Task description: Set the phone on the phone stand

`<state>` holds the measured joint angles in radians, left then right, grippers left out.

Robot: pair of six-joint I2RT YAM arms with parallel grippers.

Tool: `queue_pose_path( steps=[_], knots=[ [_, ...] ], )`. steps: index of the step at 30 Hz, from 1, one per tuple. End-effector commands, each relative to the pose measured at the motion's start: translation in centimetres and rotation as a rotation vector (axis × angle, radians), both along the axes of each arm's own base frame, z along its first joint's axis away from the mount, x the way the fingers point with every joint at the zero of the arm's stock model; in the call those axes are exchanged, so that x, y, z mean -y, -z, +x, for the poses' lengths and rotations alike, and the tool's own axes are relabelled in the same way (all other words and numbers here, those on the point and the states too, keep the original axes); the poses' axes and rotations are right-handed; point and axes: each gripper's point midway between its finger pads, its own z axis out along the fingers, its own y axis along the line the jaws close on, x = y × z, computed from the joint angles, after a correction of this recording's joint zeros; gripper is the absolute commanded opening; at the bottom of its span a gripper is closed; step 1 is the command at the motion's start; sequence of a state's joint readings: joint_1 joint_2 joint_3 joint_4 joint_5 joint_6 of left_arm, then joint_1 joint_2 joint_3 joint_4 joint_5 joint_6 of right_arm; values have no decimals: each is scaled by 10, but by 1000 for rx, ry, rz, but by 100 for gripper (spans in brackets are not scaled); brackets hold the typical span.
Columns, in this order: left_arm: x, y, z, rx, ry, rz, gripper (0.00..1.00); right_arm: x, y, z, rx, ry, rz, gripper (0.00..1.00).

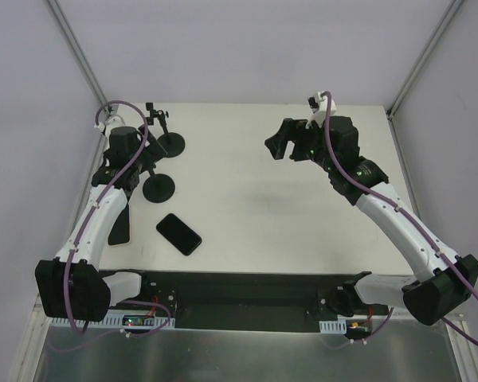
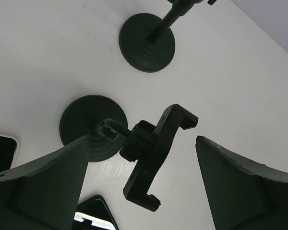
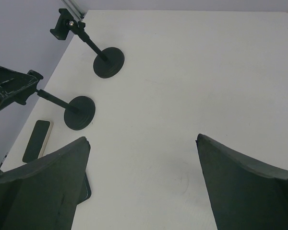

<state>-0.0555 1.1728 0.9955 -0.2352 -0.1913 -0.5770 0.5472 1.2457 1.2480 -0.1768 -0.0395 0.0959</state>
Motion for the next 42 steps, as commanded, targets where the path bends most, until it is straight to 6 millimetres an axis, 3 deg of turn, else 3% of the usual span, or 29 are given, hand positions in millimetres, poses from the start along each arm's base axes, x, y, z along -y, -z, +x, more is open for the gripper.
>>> queue_pose_path(
  steps=[1, 3, 6, 9, 13, 20, 22, 24, 27, 28, 29, 30, 32, 35, 38, 39, 40, 42],
  knots=[
    [4, -11, 10, 2, 56, 66, 84, -6, -31, -2, 78, -39, 25, 96],
    [2, -10, 13, -14, 62, 90, 72, -6, -33, -3, 82, -42, 27, 96],
    [2, -4, 14, -49, 66, 132, 71, -8, -31, -3, 77, -48, 27, 96],
    [11, -2, 15, -63, 91, 163, 61, -11, -31, -3, 75, -63, 28, 96],
    [15, 1, 16, -83, 112, 176, 38, -13, -31, -4, 76, -72, 24, 96],
    [33, -7, 19, -73, 235, 180, 12, -19, -25, 0, 60, -97, 9, 96],
    [54, -12, 21, -55, 375, 162, 10, -26, -23, -2, 50, -137, 9, 96],
    [84, -14, 21, -36, 571, 123, 0, -36, -19, -2, 48, -195, -10, 96],
    [126, -18, 16, -2, 810, 64, 0, -53, -10, -7, 47, -308, -67, 96],
    [135, -21, 15, 9, 861, 49, 0, -56, -8, -7, 46, -326, -86, 96],
    [147, -22, 12, 15, 912, 40, 0, -63, 8, -8, 7, -353, -124, 96],
    [155, -15, 12, 4, 956, 28, 0, -67, 5, -8, 27, -381, -147, 96],
    [174, -19, 5, 21, 1058, -13, 0, -82, 19, -10, 5, -450, -161, 97],
    [192, -15, -1, 24, 1162, -35, 0, -101, 29, -12, 44, -550, -155, 99],
    [195, -12, -1, 15, 1185, -32, 0, -120, 41, -15, 60, -639, -127, 89],
    [194, -16, 0, 23, 1179, -24, 7, -123, 45, -14, 56, -652, -122, 87],
    [192, -16, 0, 21, 1169, -20, 24, -127, 50, -11, 36, -651, -113, 82],
    [188, -24, -2, 38, 1147, 0, 33, -133, 52, -7, 34, -649, -92, 78]
  ],
)
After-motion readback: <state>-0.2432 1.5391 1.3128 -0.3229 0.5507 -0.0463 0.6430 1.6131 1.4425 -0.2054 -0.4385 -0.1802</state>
